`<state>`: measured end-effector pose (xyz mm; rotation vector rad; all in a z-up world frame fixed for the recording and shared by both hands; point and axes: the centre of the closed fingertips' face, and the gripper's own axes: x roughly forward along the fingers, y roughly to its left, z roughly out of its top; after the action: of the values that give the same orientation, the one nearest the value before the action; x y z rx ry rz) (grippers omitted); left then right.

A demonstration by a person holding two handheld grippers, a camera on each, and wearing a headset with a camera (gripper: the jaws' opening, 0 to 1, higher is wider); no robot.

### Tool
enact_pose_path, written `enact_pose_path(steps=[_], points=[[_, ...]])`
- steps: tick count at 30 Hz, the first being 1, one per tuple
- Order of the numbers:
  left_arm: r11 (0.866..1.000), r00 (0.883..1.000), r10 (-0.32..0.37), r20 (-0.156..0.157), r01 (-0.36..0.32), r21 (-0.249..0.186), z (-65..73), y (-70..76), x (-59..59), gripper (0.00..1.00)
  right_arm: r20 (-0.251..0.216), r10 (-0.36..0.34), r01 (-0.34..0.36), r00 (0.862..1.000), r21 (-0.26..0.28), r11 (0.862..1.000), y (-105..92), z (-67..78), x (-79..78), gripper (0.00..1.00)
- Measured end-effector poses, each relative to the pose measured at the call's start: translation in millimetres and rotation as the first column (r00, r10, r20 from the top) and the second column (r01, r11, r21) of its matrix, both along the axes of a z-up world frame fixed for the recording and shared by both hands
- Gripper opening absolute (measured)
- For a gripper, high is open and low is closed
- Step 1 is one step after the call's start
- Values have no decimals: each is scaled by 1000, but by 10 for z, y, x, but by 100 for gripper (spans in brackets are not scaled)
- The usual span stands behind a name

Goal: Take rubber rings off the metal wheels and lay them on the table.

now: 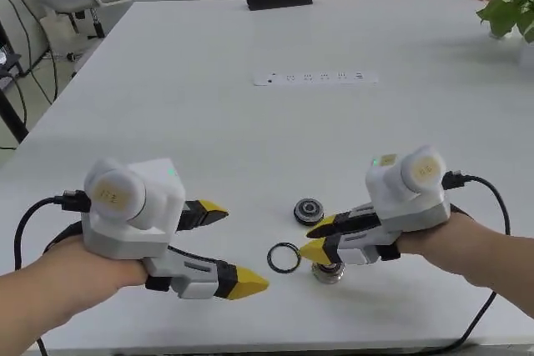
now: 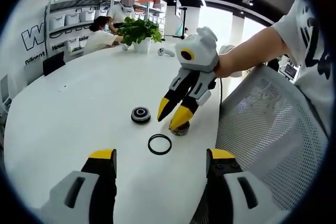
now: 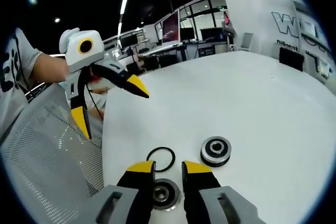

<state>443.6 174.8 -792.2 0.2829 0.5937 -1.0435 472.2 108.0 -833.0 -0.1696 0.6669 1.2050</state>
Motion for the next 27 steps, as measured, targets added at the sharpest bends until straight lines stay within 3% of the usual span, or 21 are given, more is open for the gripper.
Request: enact_pose_path(steps=[9,27], points=[[1000,1000,-2,-5,2,7,-28,-23,85,67,30,-50,49,998,25,998,-152,70,135,18],[1000,1000,2,-8,-2,5,-81,-139,398,61,69,-114,112,991,31,993,-315,55,312,25]])
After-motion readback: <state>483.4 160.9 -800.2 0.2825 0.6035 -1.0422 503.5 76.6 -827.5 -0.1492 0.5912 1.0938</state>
